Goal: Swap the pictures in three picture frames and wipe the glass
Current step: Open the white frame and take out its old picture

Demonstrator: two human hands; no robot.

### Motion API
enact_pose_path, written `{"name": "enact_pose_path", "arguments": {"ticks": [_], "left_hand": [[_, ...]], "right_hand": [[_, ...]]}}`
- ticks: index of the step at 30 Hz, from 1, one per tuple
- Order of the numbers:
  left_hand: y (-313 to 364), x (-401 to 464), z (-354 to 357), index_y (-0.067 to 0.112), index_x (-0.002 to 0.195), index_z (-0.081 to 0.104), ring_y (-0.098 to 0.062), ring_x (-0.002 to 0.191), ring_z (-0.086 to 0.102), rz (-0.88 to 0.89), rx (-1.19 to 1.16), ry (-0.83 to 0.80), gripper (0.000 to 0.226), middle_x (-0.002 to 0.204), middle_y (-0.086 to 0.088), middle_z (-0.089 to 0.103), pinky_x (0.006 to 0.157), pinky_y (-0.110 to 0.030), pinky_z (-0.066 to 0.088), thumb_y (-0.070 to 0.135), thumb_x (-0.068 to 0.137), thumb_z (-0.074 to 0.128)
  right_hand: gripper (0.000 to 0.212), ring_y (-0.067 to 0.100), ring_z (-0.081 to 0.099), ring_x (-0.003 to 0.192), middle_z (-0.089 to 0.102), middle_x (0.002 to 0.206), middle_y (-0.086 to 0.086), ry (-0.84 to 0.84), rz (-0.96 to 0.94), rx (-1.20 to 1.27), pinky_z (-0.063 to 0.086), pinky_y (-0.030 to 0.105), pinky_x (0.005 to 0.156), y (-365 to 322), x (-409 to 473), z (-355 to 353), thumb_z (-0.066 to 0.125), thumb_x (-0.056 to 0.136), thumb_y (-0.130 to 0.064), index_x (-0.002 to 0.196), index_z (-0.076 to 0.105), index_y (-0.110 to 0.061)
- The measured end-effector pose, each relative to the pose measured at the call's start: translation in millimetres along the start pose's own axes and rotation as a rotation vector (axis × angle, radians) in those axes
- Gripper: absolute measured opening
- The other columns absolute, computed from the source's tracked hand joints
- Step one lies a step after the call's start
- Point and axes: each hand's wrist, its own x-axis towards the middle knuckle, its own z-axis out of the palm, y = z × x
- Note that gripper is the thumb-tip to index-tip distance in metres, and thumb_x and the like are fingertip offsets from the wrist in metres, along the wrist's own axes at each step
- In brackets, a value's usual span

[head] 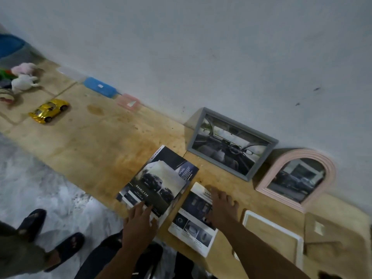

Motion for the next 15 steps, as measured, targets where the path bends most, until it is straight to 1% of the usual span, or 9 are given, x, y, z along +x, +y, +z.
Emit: {"name": "enact_pose_path", "arguments": {"ticks": [1, 3, 6, 9, 11, 13, 15], "left_hand": [[0.2, 0.2, -0.6, 0.031, 0.149, 0.048, -0.032, 0.147, 0.034, 0.002, 0.023, 0.007, 0.061, 0.161, -0.004, 0.037, 0.111, -0.052, 0.044, 0.053, 0.093, 0.054], [1.3, 0.9, -2.7, 0.031, 0.148, 0.048, -0.031, 0.145, 0.037, 0.008, 0.067, 0.009, 0.06, 0.16, -0.003, 0.038, 0.109, -0.049, 0.046, 0.053, 0.093, 0.056], [2.6, 5.5, -9.5, 0.032, 0.145, 0.05, -0.028, 0.142, 0.04, 0.038, 0.112, 0.022, 0.059, 0.156, 0.0, 0.042, 0.107, -0.045, 0.045, 0.053, 0.091, 0.059], [4.7, 13.4, -17.5, 0.036, 0.14, 0.05, -0.025, 0.136, 0.046, 0.027, 0.162, 0.027, 0.054, 0.147, 0.002, 0.049, 0.104, -0.043, 0.045, 0.054, 0.09, 0.059], [8.7, 21.5, -20.3, 0.032, 0.128, 0.061, -0.029, 0.123, 0.055, 0.066, 0.163, 0.056, 0.047, 0.131, -0.002, 0.059, 0.094, -0.046, 0.051, 0.052, 0.086, 0.06], [19.7, 31.8, -19.6, 0.024, 0.112, 0.07, -0.033, 0.106, 0.061, 0.16, 0.168, 0.086, 0.044, 0.114, -0.007, 0.063, 0.081, -0.047, 0.055, 0.053, 0.083, 0.053], [42.0, 38.0, -17.3, 0.022, 0.107, 0.07, -0.035, 0.1, 0.061, 0.255, 0.161, 0.128, 0.045, 0.112, -0.009, 0.062, 0.078, -0.047, 0.056, 0.053, 0.083, 0.048]], "right_hand": [[0.099, 0.034, 0.038, 0.137, 0.036, 0.148, 0.008, 0.004, 0.0, 0.018, 0.032, 0.057, 0.111, 0.0, 1.1, -1.0, 0.076, 0.081, -0.047, 0.156, 0.014, -0.034], [0.092, 0.033, 0.045, 0.131, 0.04, 0.141, 0.007, 0.013, 0.008, 0.11, 0.04, 0.055, 0.105, 0.0, -0.5, -2.0, 0.078, 0.08, -0.041, 0.151, 0.021, -0.034], [0.08, 0.031, 0.06, 0.116, 0.048, 0.13, 0.007, -0.011, 0.081, 0.338, 0.052, 0.049, 0.096, 4.4, -5.3, -3.3, 0.081, 0.078, -0.038, 0.142, 0.034, -0.027], [0.076, 0.025, 0.062, 0.106, 0.061, 0.124, 0.007, -0.095, 0.147, 0.622, 0.055, 0.039, 0.086, 25.4, -12.8, -10.6, 0.09, 0.069, -0.03, 0.131, 0.049, -0.016], [0.065, 0.022, 0.067, 0.097, 0.068, 0.116, 0.009, -0.107, 0.18, 0.866, 0.059, 0.037, 0.077, 47.8, -23.0, -17.4, 0.093, 0.067, -0.023, 0.121, 0.058, -0.01], [0.053, 0.024, 0.074, 0.088, 0.075, 0.106, 0.011, -0.048, 0.227, 1.103, 0.062, 0.034, 0.07, 72.0, -40.2, -25.7, 0.092, 0.07, -0.015, 0.115, 0.064, -0.008], [0.047, 0.026, 0.077, 0.084, 0.079, 0.099, 0.01, 0.039, 0.269, 1.265, 0.062, 0.034, 0.066, 98.5, -59.6, -30.5, 0.091, 0.072, -0.014, 0.113, 0.068, -0.008]]}}
